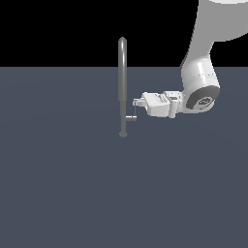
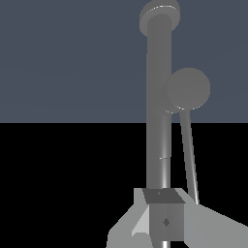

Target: Turn on the faucet by rotating a designated handle.

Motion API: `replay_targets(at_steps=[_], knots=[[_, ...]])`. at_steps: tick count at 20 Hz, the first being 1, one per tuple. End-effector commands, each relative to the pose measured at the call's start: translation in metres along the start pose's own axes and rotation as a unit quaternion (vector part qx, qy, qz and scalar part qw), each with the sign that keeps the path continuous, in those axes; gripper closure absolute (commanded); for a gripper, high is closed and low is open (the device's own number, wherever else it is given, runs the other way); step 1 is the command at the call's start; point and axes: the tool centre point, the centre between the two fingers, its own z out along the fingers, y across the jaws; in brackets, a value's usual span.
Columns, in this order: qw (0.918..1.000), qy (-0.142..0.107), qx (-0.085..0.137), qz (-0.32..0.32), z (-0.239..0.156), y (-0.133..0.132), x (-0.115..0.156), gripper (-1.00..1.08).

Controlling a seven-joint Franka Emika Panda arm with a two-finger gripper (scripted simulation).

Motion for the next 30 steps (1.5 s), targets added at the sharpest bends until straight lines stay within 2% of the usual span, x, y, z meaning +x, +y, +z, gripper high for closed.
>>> replay_targets(at_steps=[1,12,14,23,25,30], knots=[[1.0,0.0,-0.001,0.0,0.0,0.005,0.0,1.08],[1.0,-0.001,-0.002,0.0,0.0,0.035,0.002,1.08],[1.0,0.001,0.0,-0.005,0.0,0.028,-0.002,1.08],[1.0,-0.001,-0.002,0.0,0.0,0.061,0.02,1.08],[0.9999,0.001,0.0,-0.011,0.0,0.051,0.009,1.08],[1.0,-0.001,-0.002,-0.003,0.0,0.071,0.041,1.08]])
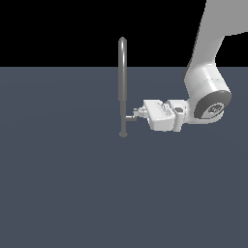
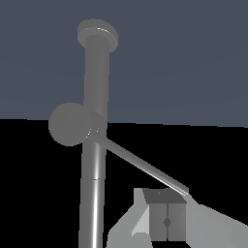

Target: Turn on the faucet by rotating a designated handle.

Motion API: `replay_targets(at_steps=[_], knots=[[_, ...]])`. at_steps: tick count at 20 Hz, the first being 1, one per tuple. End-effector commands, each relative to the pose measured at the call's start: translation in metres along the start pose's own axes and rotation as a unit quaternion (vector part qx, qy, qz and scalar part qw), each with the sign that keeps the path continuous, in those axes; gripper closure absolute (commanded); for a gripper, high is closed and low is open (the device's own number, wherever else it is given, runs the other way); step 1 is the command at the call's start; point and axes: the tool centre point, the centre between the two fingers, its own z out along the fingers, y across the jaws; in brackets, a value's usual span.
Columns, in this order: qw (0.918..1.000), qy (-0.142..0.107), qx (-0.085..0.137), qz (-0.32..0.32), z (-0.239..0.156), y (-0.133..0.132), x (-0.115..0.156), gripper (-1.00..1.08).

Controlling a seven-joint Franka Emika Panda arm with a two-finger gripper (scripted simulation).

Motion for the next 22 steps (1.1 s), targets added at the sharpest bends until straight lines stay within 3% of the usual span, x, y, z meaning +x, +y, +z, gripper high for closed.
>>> replay_targets(at_steps=[1,3,4,12,13,14,22], knots=[[0.9999,-0.001,0.001,0.016,0.0,0.017,0.028,1.08],[0.9999,-0.001,0.001,0.017,0.0,0.02,0.033,1.08],[1.0,-0.001,-0.001,0.001,0.0,0.008,0.012,1.08],[0.9999,-0.001,0.0,0.016,0.0,0.017,0.062,1.08],[0.9999,-0.001,0.0,0.016,0.0,0.017,0.062,1.08],[1.0,-0.003,-0.002,-0.002,0.0,0.008,0.039,1.08],[1.0,-0.002,-0.001,0.009,0.0,0.003,0.072,1.08]])
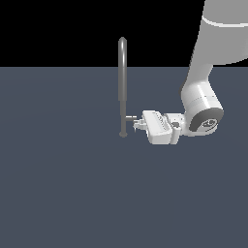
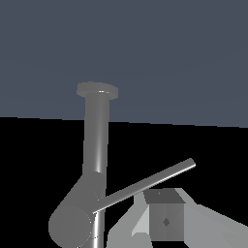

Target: Turn on the faucet by rotating a designated handle.

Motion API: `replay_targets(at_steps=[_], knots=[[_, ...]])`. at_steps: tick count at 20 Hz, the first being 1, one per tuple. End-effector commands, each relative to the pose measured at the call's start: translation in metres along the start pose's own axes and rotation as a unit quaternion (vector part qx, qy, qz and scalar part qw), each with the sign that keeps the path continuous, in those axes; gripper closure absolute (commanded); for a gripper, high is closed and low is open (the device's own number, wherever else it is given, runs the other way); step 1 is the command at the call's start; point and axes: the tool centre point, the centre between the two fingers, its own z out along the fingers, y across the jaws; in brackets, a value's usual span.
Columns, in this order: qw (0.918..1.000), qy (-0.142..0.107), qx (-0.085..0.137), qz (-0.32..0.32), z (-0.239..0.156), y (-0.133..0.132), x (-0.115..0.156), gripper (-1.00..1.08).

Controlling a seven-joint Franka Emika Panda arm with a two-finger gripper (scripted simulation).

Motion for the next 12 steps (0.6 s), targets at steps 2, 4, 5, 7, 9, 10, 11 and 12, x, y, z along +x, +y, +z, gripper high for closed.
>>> replay_targets(at_steps=[2,4,5,7,9,10,11,12], knots=[[0.9998,0.004,0.006,0.016,0.0,0.003,0.03,1.08],[0.9998,0.005,0.006,0.019,0.0,0.002,0.038,1.08],[0.9998,0.005,0.006,0.02,0.0,0.001,0.042,1.08],[1.0,0.0,0.0,-0.005,0.0,-0.01,0.01,1.08],[1.0,0.001,0.001,-0.002,0.0,-0.013,0.016,1.08],[1.0,0.001,0.001,0.0,0.0,-0.014,0.019,1.08],[1.0,0.001,0.002,0.001,0.0,-0.015,0.022,1.08],[1.0,0.002,0.002,0.003,0.0,-0.016,0.025,1.08]])
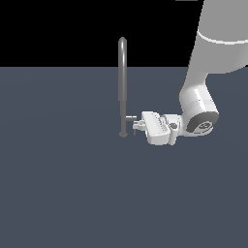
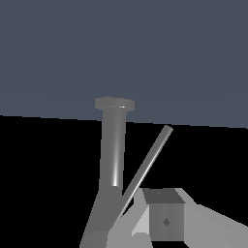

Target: Turn on the faucet by rotating a designated handle.

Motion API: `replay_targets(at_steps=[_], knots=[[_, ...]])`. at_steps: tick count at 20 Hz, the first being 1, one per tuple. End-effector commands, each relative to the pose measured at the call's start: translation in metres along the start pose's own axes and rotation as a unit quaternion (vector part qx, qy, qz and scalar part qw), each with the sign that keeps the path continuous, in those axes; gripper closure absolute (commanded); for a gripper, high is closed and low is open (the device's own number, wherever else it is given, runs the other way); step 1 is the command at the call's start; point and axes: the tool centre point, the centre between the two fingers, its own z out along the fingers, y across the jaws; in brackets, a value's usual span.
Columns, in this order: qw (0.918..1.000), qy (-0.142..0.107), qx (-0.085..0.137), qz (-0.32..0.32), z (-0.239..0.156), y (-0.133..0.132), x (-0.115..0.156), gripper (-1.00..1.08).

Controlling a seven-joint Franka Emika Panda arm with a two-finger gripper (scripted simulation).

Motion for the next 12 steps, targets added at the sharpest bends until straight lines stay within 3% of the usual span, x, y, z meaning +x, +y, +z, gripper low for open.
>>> replay_targets(at_steps=[1,12], knots=[[0.9999,0.004,0.005,0.008,0.0,-0.002,0.016,1.08],[0.9997,0.006,0.009,0.023,-0.001,-0.011,0.045,1.08]])
